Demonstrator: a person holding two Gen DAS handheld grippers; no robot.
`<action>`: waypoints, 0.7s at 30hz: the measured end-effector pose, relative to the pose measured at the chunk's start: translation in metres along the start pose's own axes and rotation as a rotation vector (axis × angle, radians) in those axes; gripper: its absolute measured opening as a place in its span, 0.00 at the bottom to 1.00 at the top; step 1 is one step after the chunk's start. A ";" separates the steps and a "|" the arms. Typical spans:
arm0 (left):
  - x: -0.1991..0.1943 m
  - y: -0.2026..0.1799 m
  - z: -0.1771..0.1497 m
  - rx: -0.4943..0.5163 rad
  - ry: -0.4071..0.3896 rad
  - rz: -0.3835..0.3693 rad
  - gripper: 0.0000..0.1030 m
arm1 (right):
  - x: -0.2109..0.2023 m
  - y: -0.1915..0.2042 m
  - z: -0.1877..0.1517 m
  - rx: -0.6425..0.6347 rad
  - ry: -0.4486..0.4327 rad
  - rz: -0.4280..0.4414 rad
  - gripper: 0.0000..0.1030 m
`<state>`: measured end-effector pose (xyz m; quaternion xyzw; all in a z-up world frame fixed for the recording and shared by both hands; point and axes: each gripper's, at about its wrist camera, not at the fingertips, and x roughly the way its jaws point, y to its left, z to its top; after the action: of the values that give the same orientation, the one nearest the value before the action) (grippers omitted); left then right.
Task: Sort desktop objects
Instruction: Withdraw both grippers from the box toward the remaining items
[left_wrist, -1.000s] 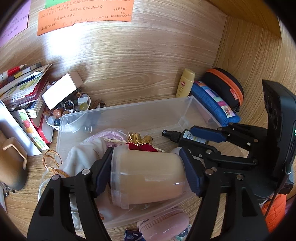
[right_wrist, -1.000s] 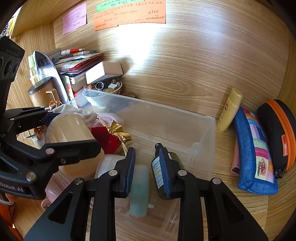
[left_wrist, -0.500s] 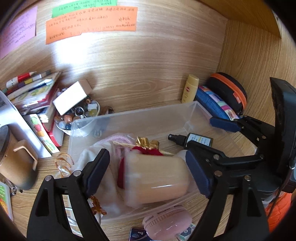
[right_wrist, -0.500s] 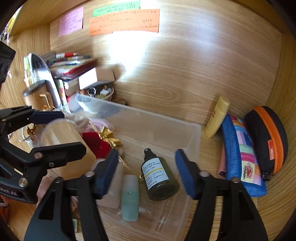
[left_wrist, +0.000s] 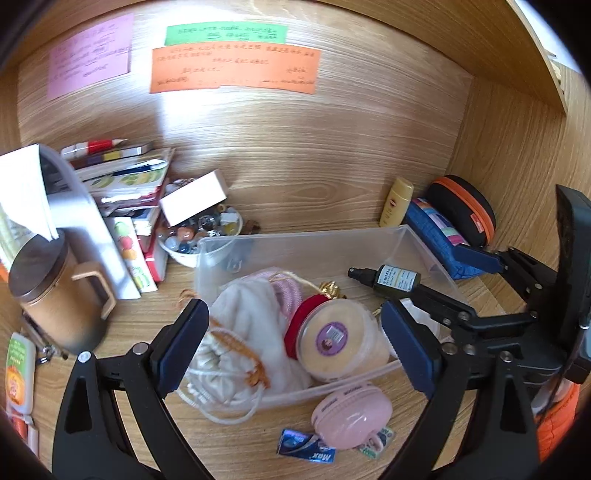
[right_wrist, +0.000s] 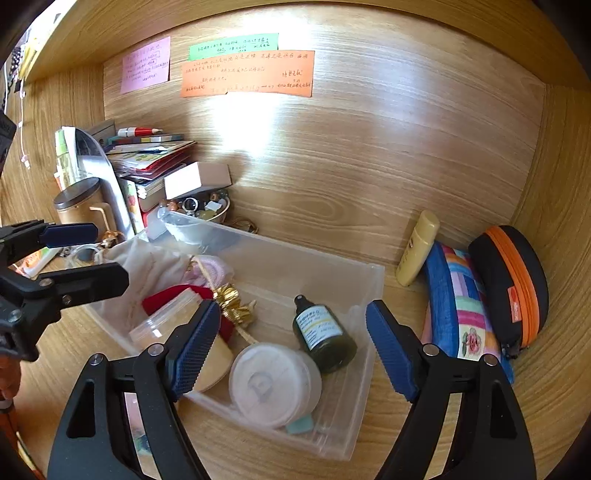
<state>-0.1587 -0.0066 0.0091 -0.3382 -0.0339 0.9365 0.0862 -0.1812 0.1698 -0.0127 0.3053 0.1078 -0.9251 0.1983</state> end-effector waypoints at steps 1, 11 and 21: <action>-0.002 0.001 -0.001 -0.001 0.001 0.007 0.92 | -0.003 0.001 -0.001 0.001 -0.001 0.002 0.82; -0.029 0.008 -0.022 -0.017 -0.003 0.014 0.93 | -0.037 0.026 -0.014 -0.055 -0.010 -0.016 0.86; -0.049 0.025 -0.055 -0.047 0.028 0.049 0.93 | -0.053 0.050 -0.043 -0.068 0.003 0.008 0.86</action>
<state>-0.0893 -0.0397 -0.0055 -0.3539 -0.0463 0.9325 0.0556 -0.0986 0.1544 -0.0183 0.3003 0.1382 -0.9196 0.2121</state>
